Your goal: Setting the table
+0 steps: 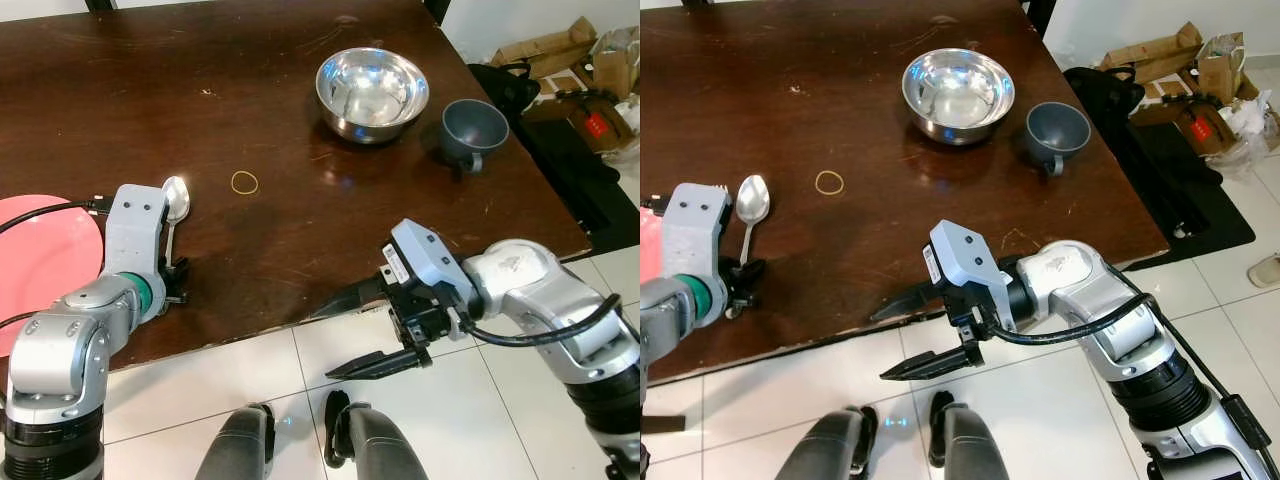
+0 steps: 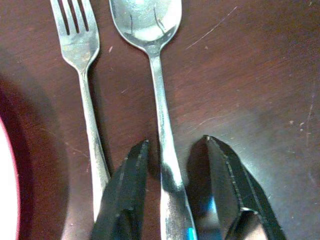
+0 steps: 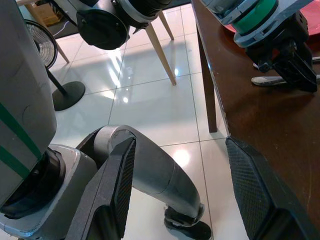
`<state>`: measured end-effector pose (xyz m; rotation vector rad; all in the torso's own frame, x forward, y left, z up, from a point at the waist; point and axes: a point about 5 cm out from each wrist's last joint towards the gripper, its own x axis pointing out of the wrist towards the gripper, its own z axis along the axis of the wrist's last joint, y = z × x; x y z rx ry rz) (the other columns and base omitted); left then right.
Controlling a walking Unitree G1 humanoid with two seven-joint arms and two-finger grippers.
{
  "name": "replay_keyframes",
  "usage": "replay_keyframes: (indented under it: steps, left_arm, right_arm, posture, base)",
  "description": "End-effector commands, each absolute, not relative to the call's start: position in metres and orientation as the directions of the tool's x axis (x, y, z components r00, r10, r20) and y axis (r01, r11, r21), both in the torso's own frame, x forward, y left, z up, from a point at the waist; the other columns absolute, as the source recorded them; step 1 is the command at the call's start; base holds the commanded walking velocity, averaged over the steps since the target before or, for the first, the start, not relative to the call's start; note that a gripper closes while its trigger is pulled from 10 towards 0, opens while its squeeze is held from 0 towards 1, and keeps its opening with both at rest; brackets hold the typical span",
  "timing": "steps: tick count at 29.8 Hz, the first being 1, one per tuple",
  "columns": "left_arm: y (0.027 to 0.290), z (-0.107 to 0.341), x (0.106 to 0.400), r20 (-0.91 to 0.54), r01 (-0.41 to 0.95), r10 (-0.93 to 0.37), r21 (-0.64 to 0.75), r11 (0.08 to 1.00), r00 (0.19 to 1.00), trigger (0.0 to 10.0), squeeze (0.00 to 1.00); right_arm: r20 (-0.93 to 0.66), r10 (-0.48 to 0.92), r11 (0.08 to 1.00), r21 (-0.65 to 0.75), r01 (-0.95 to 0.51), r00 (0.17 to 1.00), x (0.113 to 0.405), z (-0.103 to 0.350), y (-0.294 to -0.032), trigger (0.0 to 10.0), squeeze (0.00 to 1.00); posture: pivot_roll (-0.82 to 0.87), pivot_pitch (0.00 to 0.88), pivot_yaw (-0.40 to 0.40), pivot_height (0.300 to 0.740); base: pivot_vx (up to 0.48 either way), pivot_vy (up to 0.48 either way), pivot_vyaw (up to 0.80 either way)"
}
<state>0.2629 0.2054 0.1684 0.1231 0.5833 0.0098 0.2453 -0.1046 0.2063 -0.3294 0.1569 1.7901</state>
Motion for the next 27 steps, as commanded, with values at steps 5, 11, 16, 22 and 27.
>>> replay_keyframes:
  steps: [5,11,16,22,27]
  left_arm:
    - [0.206,0.186,0.268,-0.411,0.014,0.082,0.224,0.974,0.908,10.0,0.0]
    - [0.191,0.245,0.272,-0.06,-0.006,0.026,0.32,0.947,0.998,10.0,0.0]
    - [0.155,0.284,0.265,0.207,0.077,-0.142,0.29,0.954,0.968,10.0,0.0]
    - [0.145,0.268,0.273,0.237,0.105,-0.176,0.285,0.953,0.955,10.0,0.0]
    - [0.146,0.268,0.283,0.254,0.127,-0.195,0.262,0.957,0.947,10.0,0.0]
  right_arm:
    - [-0.297,0.932,-0.239,-0.079,-0.968,-0.206,0.245,0.208,-0.105,10.0,0.0]
    - [-0.177,0.984,-0.045,-0.215,-0.975,-0.007,0.266,0.232,-0.106,10.0,0.0]
    - [0.18,0.903,0.428,-0.317,-0.846,0.389,0.296,0.281,-0.117,10.0,0.0]
    - [0.383,0.51,0.86,-0.222,-0.46,0.77,0.295,0.269,-0.144,10.0,0.0]
    - [0.353,0.357,0.934,-0.154,-0.322,0.865,0.283,0.242,-0.153,10.0,0.0]
  posture:
    - [0.14,0.153,0.002,0.74]
    - [0.15,0.141,-0.012,0.74]
    - [0.14,0.119,-0.014,0.74]
    - [0.1,0.081,0.003,0.74]
    - [0.05,0.049,0.031,0.74]
  base:
    - [0.0,0.0,0.0]
    - [0.0,0.0,0.0]
    - [0.0,0.0,0.0]
    - [0.0,0.0,0.0]
    - [0.0,0.0,0.0]
